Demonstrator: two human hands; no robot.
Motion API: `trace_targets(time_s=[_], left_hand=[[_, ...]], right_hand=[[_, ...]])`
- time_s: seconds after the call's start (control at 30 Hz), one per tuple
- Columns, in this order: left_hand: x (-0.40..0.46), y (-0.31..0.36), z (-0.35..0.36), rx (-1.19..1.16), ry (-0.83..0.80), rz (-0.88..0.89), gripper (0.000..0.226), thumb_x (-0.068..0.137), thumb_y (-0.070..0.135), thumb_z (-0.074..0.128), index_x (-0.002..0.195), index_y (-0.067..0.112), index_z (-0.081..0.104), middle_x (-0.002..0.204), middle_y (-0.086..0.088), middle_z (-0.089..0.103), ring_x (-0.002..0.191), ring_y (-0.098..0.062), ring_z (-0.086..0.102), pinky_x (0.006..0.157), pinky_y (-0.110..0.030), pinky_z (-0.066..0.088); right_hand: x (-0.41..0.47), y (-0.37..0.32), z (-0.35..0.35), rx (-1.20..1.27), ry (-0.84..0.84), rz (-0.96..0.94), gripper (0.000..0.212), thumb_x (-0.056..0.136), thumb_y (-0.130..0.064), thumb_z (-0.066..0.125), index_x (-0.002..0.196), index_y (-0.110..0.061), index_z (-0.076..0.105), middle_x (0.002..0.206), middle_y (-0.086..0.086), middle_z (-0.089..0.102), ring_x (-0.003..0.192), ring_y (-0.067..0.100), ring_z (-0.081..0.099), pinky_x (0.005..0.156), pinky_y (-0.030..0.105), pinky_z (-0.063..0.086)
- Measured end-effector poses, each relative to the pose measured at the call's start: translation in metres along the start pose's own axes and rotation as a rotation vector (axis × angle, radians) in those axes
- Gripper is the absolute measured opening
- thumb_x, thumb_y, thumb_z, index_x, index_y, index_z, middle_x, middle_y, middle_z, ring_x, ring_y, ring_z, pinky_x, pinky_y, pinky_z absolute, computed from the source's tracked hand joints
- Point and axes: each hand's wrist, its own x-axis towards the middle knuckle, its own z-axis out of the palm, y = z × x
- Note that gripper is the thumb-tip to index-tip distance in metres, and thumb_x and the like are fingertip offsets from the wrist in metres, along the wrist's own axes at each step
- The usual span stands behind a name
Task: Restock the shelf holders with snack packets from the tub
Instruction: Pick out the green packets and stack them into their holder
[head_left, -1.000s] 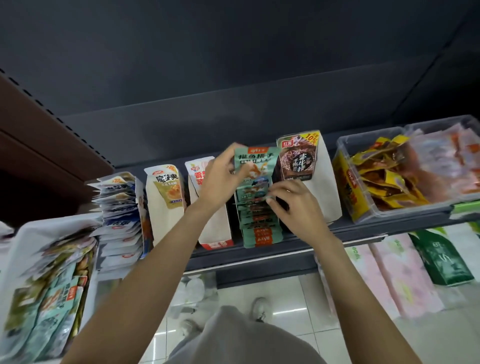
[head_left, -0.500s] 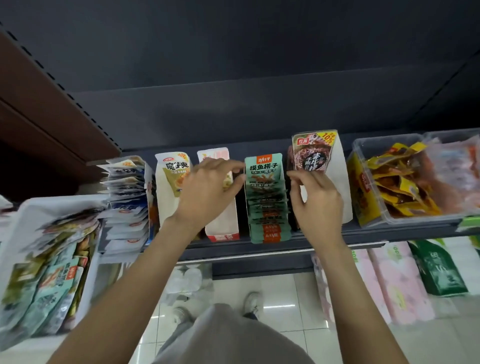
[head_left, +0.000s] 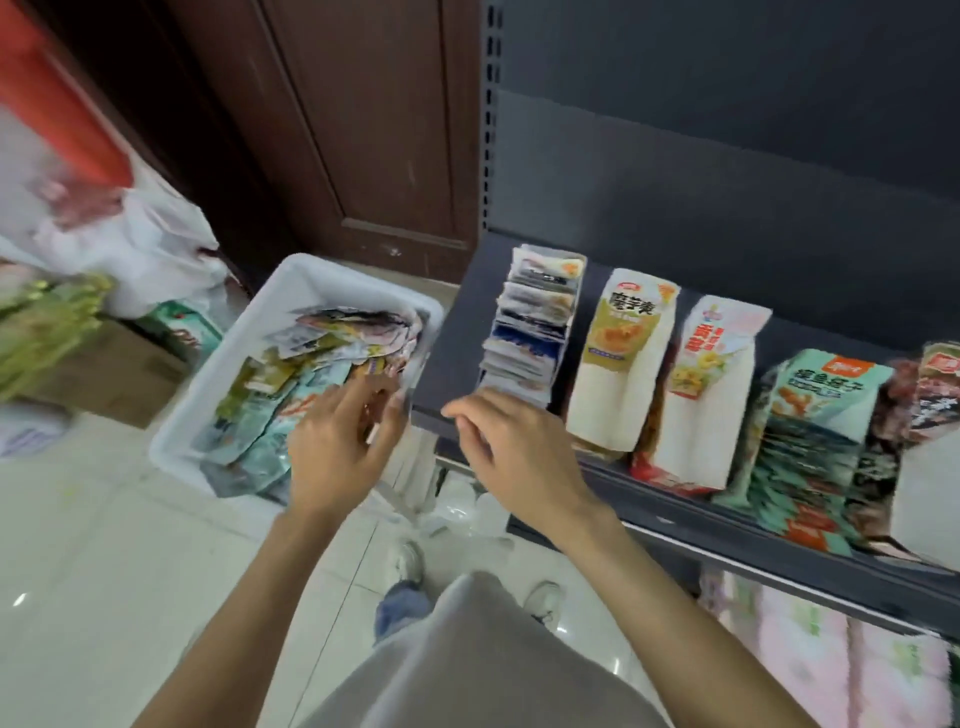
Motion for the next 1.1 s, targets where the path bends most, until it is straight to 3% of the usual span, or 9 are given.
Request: trace_targets(time_s=[0.2,0.33,0.43,0.5,0.6,0.7,0.8,0.97,1.1], left_hand=[[-0.014,-0.143,-0.025,0.215,-0.427,-0.424,0.032,0.089,0.031,0.060,0.119,0.020,0.060,0.117,-0.003,0.064,0.105,-0.027,0.058,0.078,-0.041,0.054],[-0.017,-0.201,-0.016,0.308,-0.566,-0.514,0.055,0.088,0.037,0.061,0.138,0.020,0.044,0.141,-0.010,0.043,0.127,-0.029,0.041,0.104,-0.047,0.040],[-0.014,-0.225,-0.003,0.274,-0.607,-0.558,0.064,0.089,0.040,0.058,0.144,0.017,0.035,0.149,-0.012,0.033,0.134,-0.030,0.033,0.110,-0.049,0.033],[-0.013,-0.236,0.006,0.260,-0.645,-0.566,0.069,0.089,0.044,0.055,0.147,0.016,0.028,0.154,-0.012,0.024,0.138,-0.031,0.028,0.112,-0.049,0.030],[-0.012,-0.244,0.017,0.267,-0.696,-0.551,0.075,0.090,0.053,0.049,0.148,0.016,0.021,0.155,-0.012,0.021,0.140,-0.031,0.027,0.111,-0.047,0.027],[-0.012,-0.250,0.021,0.255,-0.684,-0.525,0.074,0.086,0.055,0.055,0.145,0.019,0.028,0.146,-0.013,0.036,0.131,-0.031,0.039,0.106,-0.047,0.035],[-0.012,-0.254,0.020,0.254,-0.688,-0.495,0.077,0.081,0.056,0.063,0.144,0.024,0.032,0.138,-0.011,0.041,0.125,-0.030,0.043,0.099,-0.044,0.042],[-0.009,-0.262,0.015,0.174,-0.768,-0.466,0.075,0.081,0.046,0.067,0.145,0.025,0.034,0.141,-0.010,0.035,0.127,-0.031,0.037,0.100,-0.043,0.042],[-0.010,-0.263,0.012,0.137,-0.839,-0.489,0.074,0.080,0.046,0.065,0.144,0.027,0.032,0.152,-0.011,0.020,0.133,-0.038,0.034,0.102,-0.049,0.041]], right_hand=[[0.056,-0.035,0.108,-0.187,-0.340,0.022,0.027,0.096,-0.012,0.043,0.117,-0.017,0.059,0.114,0.000,0.062,0.105,0.020,0.058,0.073,0.036,0.050],[0.088,-0.043,0.169,-0.190,-0.431,0.069,0.030,0.096,-0.013,0.045,0.124,-0.013,0.056,0.123,0.003,0.059,0.114,0.022,0.054,0.086,0.035,0.047],[0.107,-0.035,0.209,-0.171,-0.601,0.115,0.047,0.098,-0.022,0.048,0.143,-0.014,0.038,0.150,0.007,0.037,0.139,0.023,0.031,0.114,0.033,0.023],[0.114,-0.030,0.229,-0.169,-0.697,0.107,0.063,0.097,-0.027,0.051,0.151,-0.017,0.021,0.159,0.005,0.015,0.146,0.022,0.012,0.116,0.033,0.003],[0.115,-0.025,0.248,-0.168,-0.809,0.108,0.078,0.094,-0.034,0.056,0.153,-0.019,0.008,0.161,0.003,-0.003,0.148,0.020,-0.002,0.115,0.033,-0.005],[0.111,-0.024,0.250,-0.346,-0.807,-0.003,0.078,0.090,-0.036,0.060,0.151,-0.018,0.017,0.159,0.008,0.011,0.146,0.025,0.011,0.118,0.041,0.009],[0.106,-0.031,0.242,-0.519,-0.743,-0.143,0.055,0.094,-0.015,0.052,0.145,-0.015,0.031,0.151,0.015,0.031,0.137,0.032,0.031,0.111,0.045,0.027],[0.100,-0.034,0.217,-0.299,-0.568,-0.123,0.029,0.093,-0.010,0.049,0.118,-0.011,0.063,0.123,0.009,0.064,0.116,0.024,0.055,0.103,0.039,0.035],[0.102,-0.036,0.216,-0.216,-0.607,-0.047,0.012,0.094,-0.021,0.056,0.101,-0.014,0.062,0.145,0.001,0.045,0.139,0.024,0.029,0.115,0.044,0.019]])
